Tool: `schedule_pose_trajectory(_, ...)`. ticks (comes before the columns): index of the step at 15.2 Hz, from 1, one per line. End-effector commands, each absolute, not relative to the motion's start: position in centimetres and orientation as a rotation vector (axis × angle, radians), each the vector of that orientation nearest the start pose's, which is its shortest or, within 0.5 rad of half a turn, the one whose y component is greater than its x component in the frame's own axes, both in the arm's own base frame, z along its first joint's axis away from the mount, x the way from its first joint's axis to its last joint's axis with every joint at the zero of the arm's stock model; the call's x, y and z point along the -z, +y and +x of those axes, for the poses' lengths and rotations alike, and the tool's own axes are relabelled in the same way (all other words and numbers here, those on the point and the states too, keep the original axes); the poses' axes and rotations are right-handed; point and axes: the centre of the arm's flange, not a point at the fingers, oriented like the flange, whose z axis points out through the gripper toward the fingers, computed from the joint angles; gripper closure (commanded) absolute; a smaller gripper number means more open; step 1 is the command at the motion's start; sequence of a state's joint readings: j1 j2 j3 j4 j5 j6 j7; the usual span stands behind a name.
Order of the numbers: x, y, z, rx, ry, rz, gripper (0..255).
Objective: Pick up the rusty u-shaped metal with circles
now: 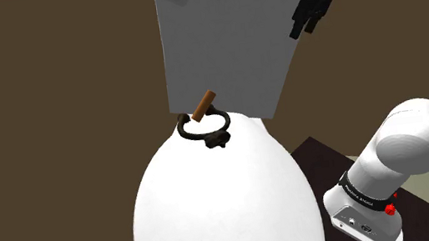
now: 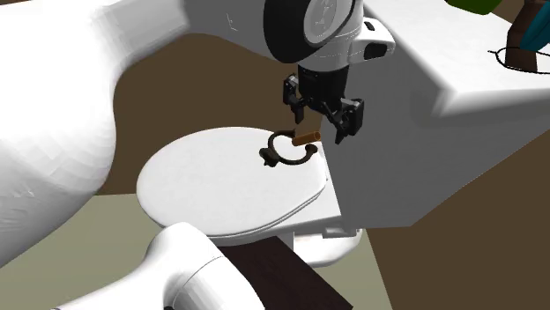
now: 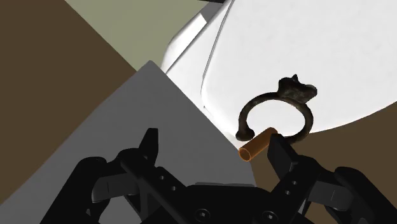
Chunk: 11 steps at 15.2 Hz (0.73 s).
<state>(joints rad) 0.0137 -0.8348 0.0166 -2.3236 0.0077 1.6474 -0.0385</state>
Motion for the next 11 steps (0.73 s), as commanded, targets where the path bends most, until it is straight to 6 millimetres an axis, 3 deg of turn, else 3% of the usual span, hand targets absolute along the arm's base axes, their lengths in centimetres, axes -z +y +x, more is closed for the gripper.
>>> schedule_pose_trajectory(1,-62.8,1.2,30.1,0.249,-0.101,-3.136,0)
schedule_pose_trajectory(11,-52.0,6.9,35.9,0.224,-0.014,-3.175,0)
